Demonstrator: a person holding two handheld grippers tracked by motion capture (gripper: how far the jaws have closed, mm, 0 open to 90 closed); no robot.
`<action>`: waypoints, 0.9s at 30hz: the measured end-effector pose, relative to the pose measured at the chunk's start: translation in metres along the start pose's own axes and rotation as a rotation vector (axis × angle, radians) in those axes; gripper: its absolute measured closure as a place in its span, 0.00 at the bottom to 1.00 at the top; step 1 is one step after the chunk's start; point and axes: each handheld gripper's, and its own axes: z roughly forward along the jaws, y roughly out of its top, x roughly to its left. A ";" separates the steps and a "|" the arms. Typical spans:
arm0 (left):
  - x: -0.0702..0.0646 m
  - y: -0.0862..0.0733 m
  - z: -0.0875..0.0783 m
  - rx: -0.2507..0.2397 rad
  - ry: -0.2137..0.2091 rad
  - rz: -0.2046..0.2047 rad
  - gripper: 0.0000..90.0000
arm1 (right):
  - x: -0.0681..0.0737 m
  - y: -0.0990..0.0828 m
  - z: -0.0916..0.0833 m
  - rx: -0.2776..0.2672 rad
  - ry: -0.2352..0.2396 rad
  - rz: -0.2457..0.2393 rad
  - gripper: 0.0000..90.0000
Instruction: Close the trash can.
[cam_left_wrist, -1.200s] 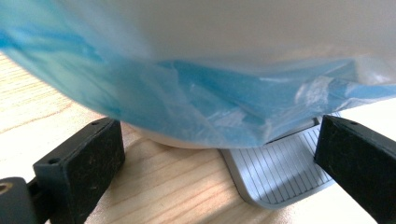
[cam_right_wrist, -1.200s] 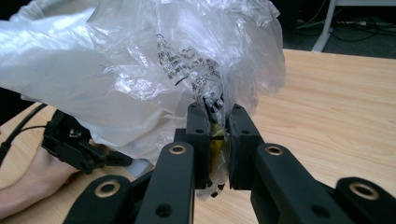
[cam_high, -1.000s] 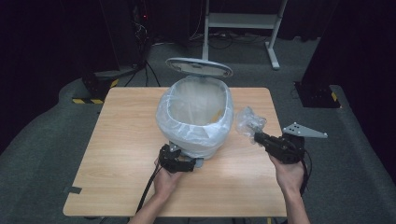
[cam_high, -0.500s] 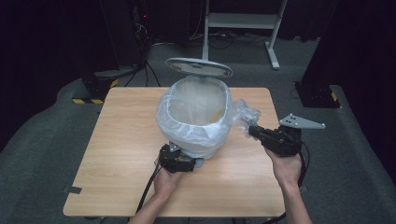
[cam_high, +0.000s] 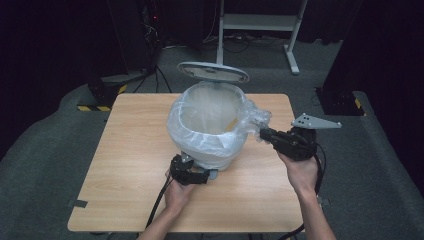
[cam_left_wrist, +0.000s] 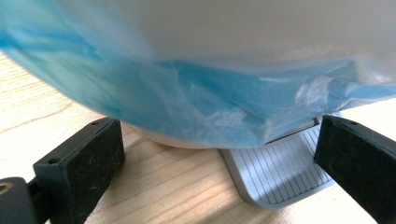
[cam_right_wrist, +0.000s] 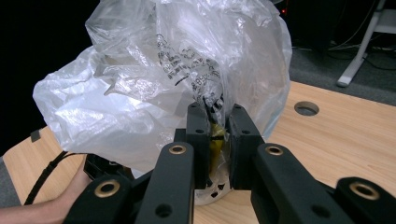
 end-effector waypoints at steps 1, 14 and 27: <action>0.000 0.000 0.000 0.000 0.000 0.000 0.02 | 0.001 0.001 0.001 0.001 0.002 -0.003 0.91; 0.000 0.000 0.000 0.001 0.000 0.001 0.02 | 0.008 0.019 0.016 0.011 0.034 -0.029 0.90; 0.000 0.000 0.000 0.000 0.000 0.000 0.02 | 0.013 0.036 0.031 0.027 0.056 -0.044 0.90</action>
